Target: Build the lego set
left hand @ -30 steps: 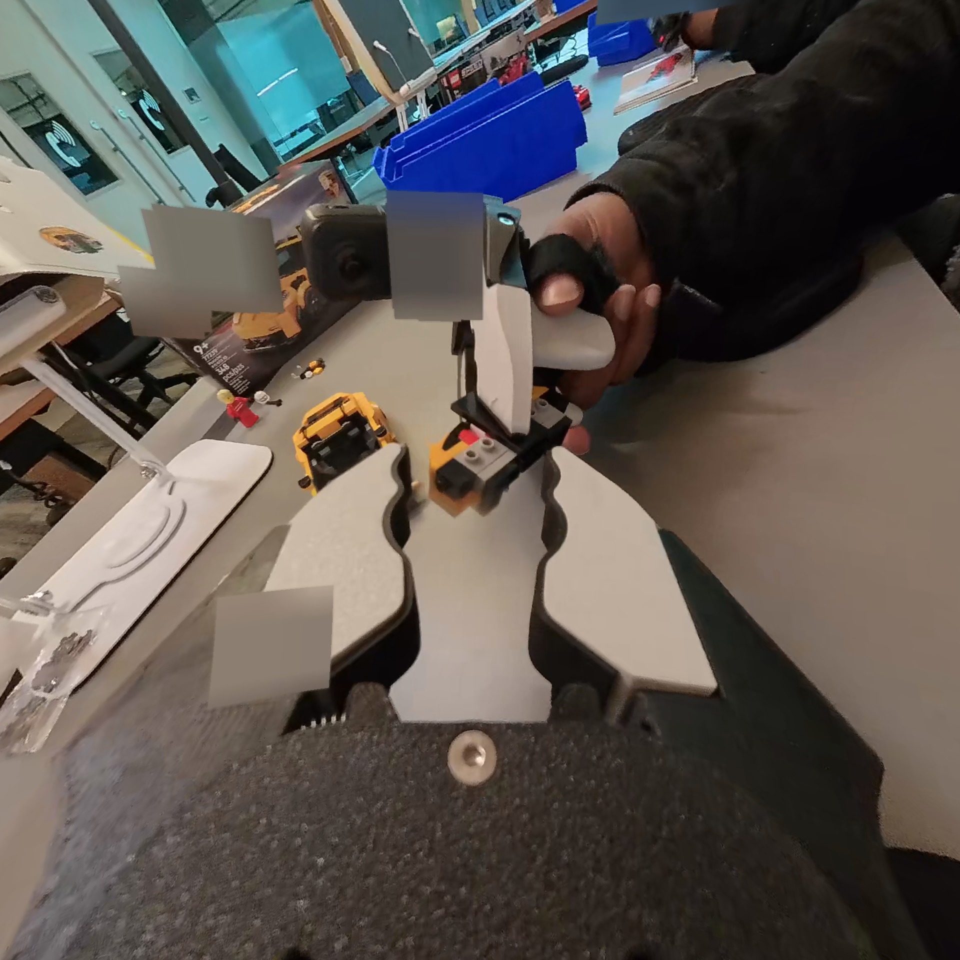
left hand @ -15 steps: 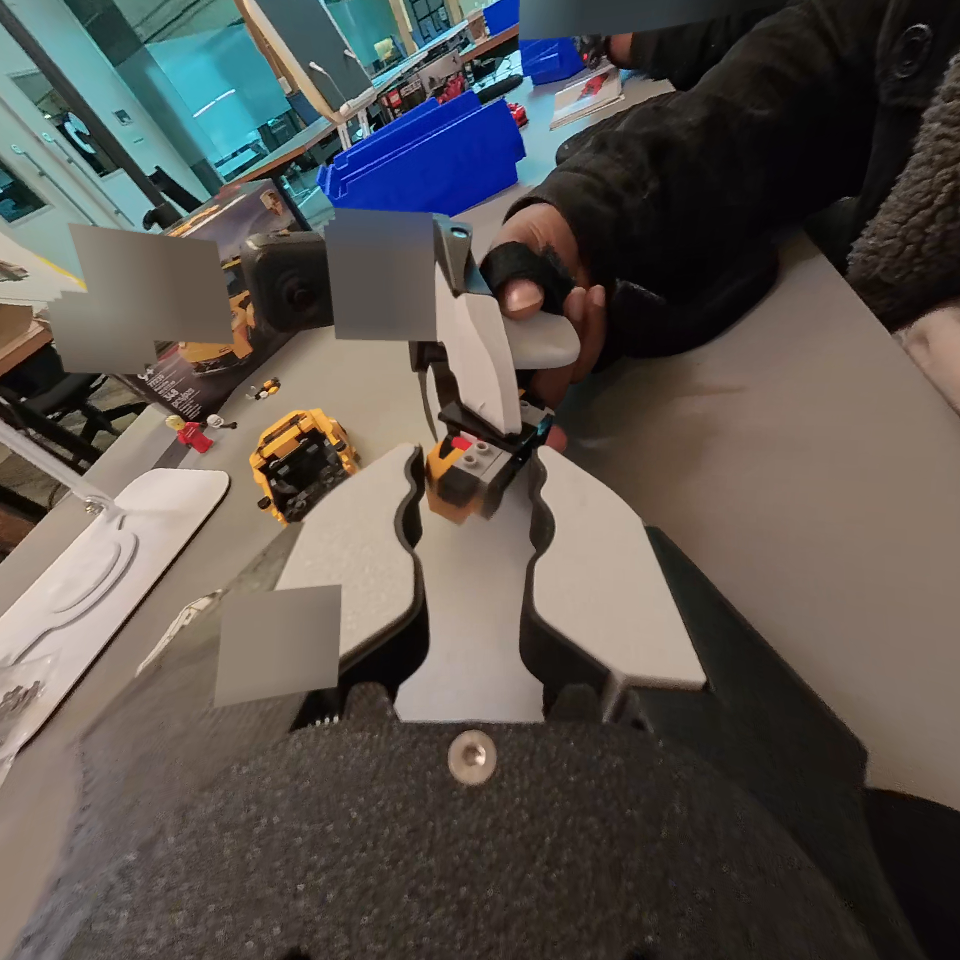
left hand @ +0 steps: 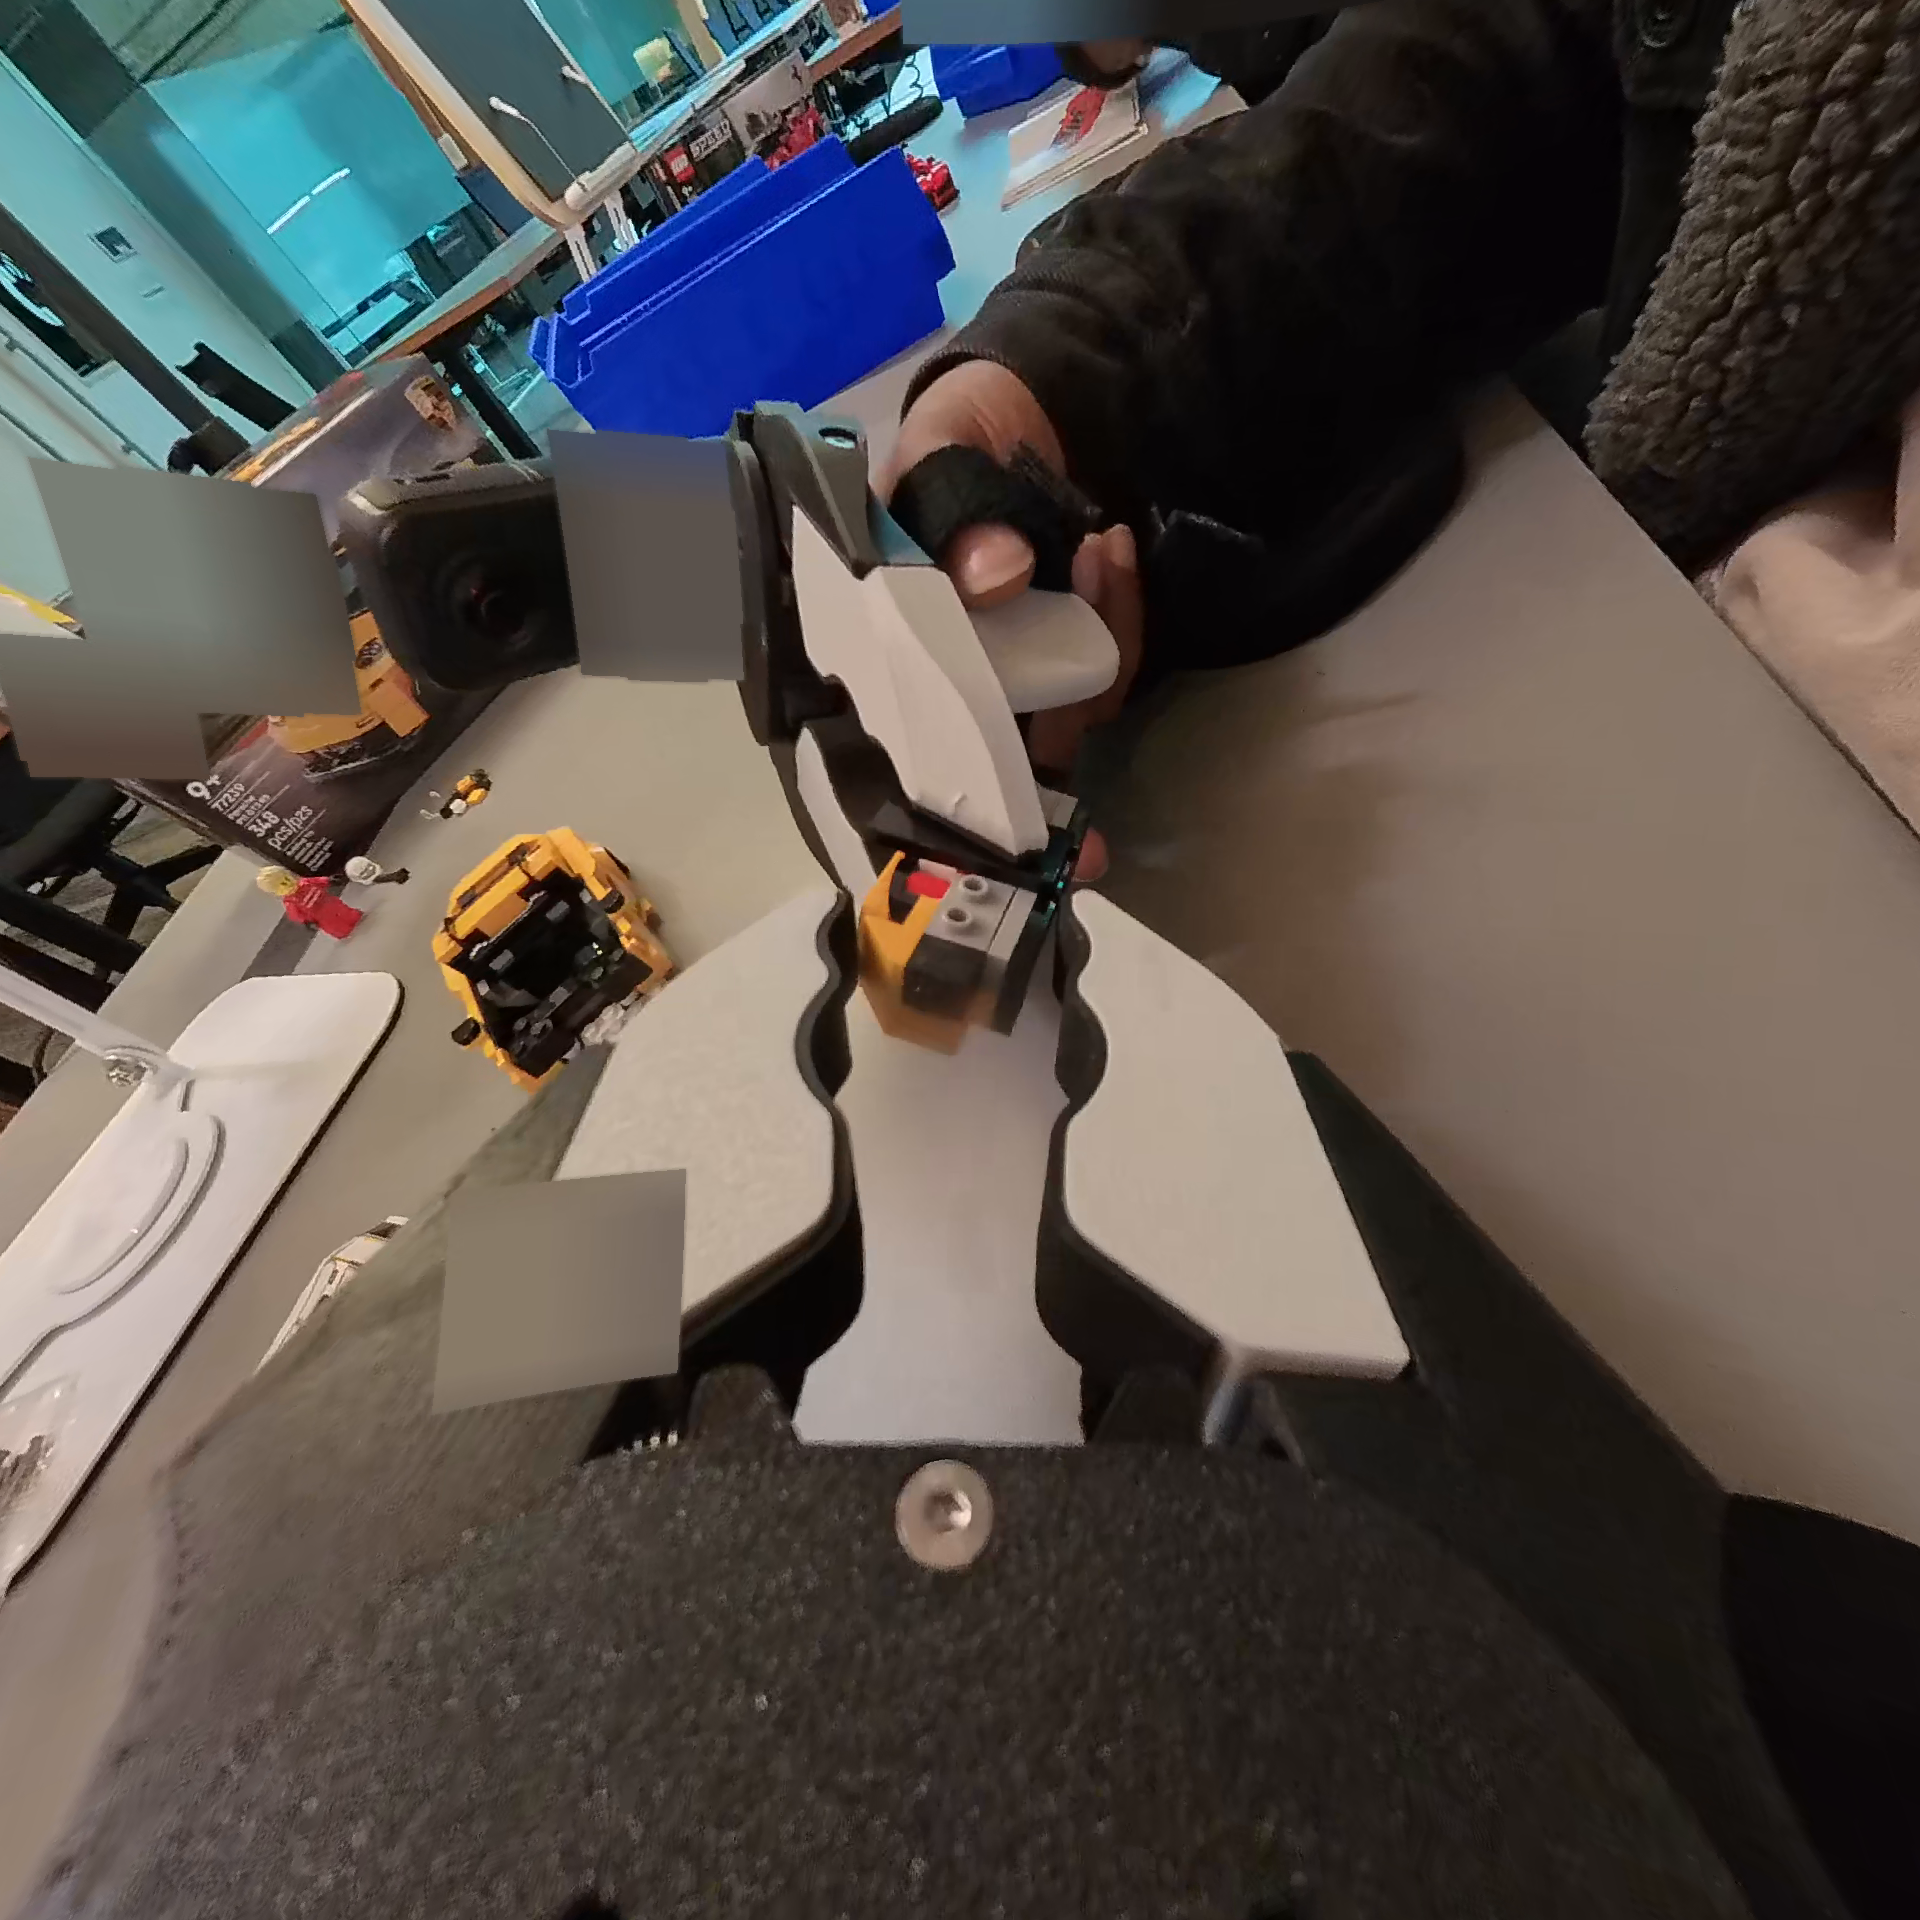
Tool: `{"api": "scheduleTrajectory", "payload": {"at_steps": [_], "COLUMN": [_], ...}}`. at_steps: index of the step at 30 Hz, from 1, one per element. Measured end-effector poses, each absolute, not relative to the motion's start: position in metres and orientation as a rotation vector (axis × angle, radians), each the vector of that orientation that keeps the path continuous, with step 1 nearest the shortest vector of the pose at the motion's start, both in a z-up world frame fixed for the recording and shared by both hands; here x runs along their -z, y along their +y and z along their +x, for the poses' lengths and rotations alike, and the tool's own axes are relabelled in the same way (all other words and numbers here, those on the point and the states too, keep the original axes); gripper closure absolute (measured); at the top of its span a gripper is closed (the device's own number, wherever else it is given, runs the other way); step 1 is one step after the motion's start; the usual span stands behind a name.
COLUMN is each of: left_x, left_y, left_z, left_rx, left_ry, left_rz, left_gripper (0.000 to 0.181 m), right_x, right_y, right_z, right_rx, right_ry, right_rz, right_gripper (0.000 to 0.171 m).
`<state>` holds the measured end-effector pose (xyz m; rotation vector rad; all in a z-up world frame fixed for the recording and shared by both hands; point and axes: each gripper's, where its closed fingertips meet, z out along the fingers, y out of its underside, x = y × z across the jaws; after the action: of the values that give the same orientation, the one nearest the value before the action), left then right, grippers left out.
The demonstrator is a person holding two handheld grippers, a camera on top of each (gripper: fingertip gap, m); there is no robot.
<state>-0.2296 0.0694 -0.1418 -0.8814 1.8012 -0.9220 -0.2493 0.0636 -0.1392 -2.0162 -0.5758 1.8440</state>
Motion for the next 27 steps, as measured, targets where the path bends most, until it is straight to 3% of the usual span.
{"api": "scheduleTrajectory", "payload": {"at_steps": [14, 20, 27], "left_x": [0.128, 0.125, 0.139], "left_y": [0.089, 0.091, 0.095], "left_z": [-0.228, -0.228, -0.228], "left_rx": [0.830, 0.765, 0.962], "left_ry": [1.675, 1.658, 1.694], "left_rz": [-0.888, -0.853, -1.082], "left_gripper": [0.146, 0.146, 0.130], "right_x": [0.131, 0.127, 0.139], "right_y": [0.080, 0.079, 0.086], "right_z": [-0.238, -0.236, -0.217], "right_rx": [-1.678, -1.667, -1.169], "right_ry": [-0.550, -0.592, -0.917], "right_rz": [-1.928, -1.891, -1.848], "right_gripper": [0.137, 0.147, 0.147]}}
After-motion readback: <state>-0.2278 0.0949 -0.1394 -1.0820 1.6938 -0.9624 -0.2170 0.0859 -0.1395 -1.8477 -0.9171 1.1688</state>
